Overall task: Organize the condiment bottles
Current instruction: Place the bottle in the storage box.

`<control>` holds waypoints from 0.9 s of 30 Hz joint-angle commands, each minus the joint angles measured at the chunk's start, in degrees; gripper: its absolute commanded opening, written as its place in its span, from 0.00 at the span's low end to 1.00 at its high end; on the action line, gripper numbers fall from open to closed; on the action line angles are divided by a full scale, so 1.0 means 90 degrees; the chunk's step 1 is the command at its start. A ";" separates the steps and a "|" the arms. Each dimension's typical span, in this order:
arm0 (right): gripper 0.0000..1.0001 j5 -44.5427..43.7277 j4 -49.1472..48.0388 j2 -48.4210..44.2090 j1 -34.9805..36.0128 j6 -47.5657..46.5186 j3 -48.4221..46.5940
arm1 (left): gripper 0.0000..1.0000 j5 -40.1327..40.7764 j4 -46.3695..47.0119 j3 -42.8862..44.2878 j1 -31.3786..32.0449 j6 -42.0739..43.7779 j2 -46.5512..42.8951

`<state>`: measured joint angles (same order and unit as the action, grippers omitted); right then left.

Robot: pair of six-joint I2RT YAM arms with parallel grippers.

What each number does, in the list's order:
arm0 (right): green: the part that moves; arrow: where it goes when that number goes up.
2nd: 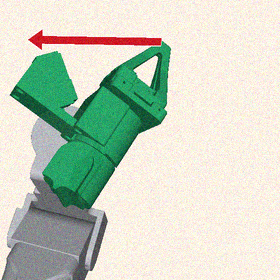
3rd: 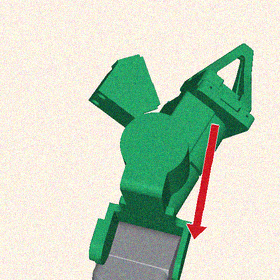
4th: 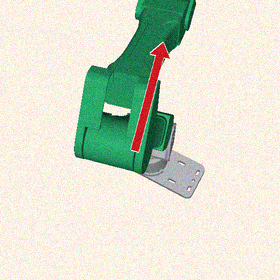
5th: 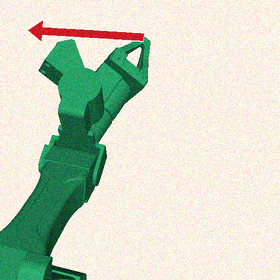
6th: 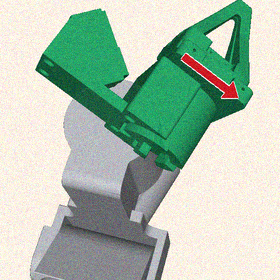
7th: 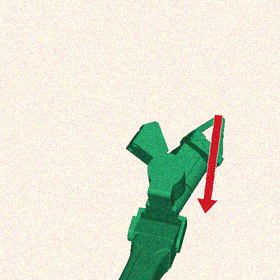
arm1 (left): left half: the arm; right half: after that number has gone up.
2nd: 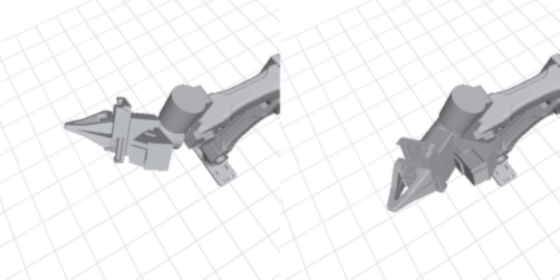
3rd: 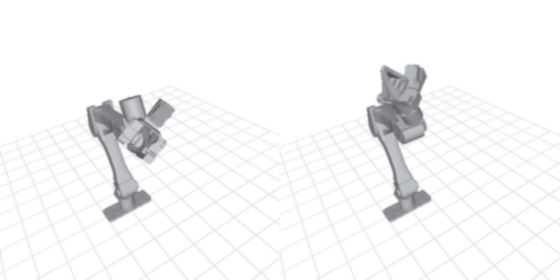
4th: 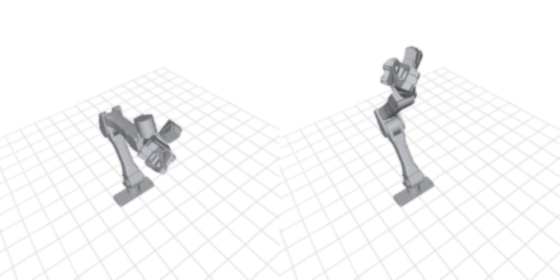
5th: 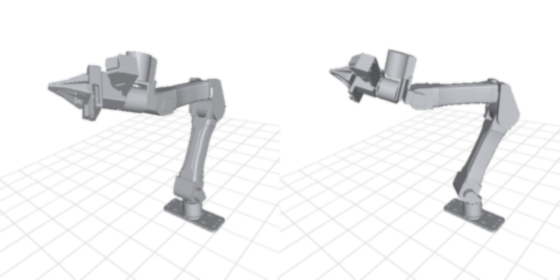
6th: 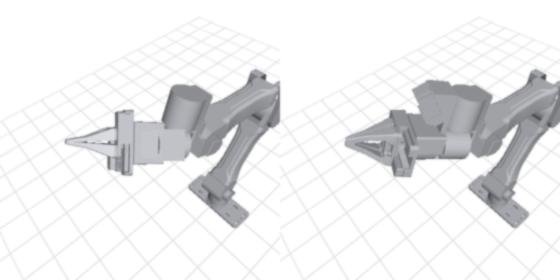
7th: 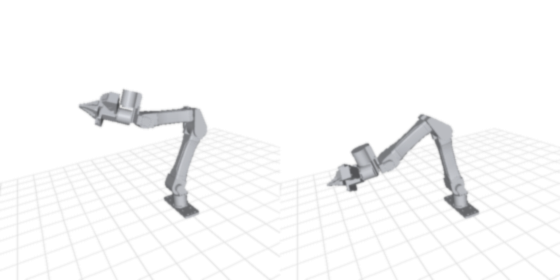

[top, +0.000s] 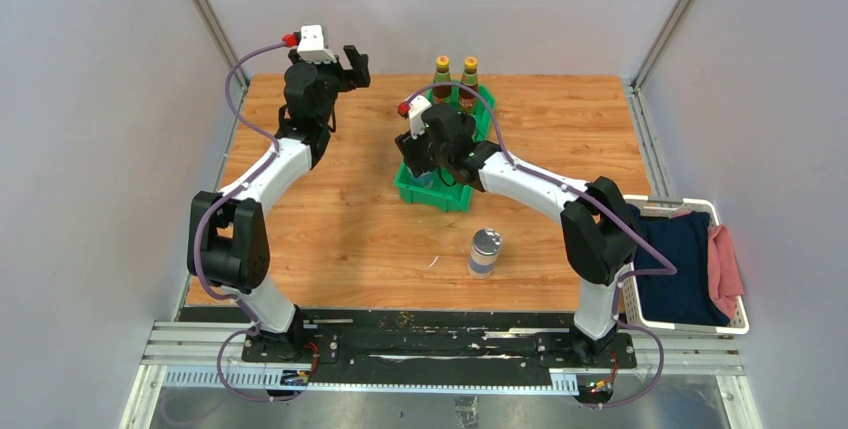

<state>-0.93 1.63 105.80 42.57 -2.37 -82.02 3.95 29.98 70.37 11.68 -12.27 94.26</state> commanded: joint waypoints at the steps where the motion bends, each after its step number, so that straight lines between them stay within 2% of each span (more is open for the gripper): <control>1: 0.00 0.0004 -0.0131 0.0114 -0.0101 0.0057 -0.0124 | 0.93 -0.0077 0.0206 -0.0050 -0.0048 -0.0018 0.0127; 7: 0.00 0.0005 -0.0123 0.0129 -0.0110 0.0063 -0.0100 | 0.95 -0.0058 0.0213 -0.0045 -0.0048 -0.0050 0.0146; 9: 0.03 0.0003 -0.0128 0.0125 -0.0110 0.0067 -0.0100 | 0.95 -0.0057 0.0213 -0.0045 -0.0048 -0.0052 0.0144; 12: 0.13 0.0005 -0.0129 0.0118 -0.0110 0.0072 -0.0088 | 0.95 -0.0057 0.0205 -0.0050 -0.0048 -0.0062 0.0159; 15: 0.29 0.0006 -0.0131 0.0100 -0.0110 0.0068 -0.0073 | 0.96 -0.0057 0.0209 -0.0055 -0.0048 -0.0081 0.0167; 21: 0.53 0.0000 -0.0124 0.0100 -0.0114 0.0068 -0.0073 | 0.96 -0.0067 0.0212 -0.0050 -0.0046 -0.0101 0.0169; 27: 0.69 0.0003 -0.0126 0.0092 -0.0117 0.0071 -0.0068 | 0.97 -0.0079 0.0205 -0.0054 -0.0038 -0.0111 0.0177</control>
<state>-0.82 0.91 106.04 42.30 -2.11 -82.02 3.62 30.24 70.37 11.68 -12.69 95.04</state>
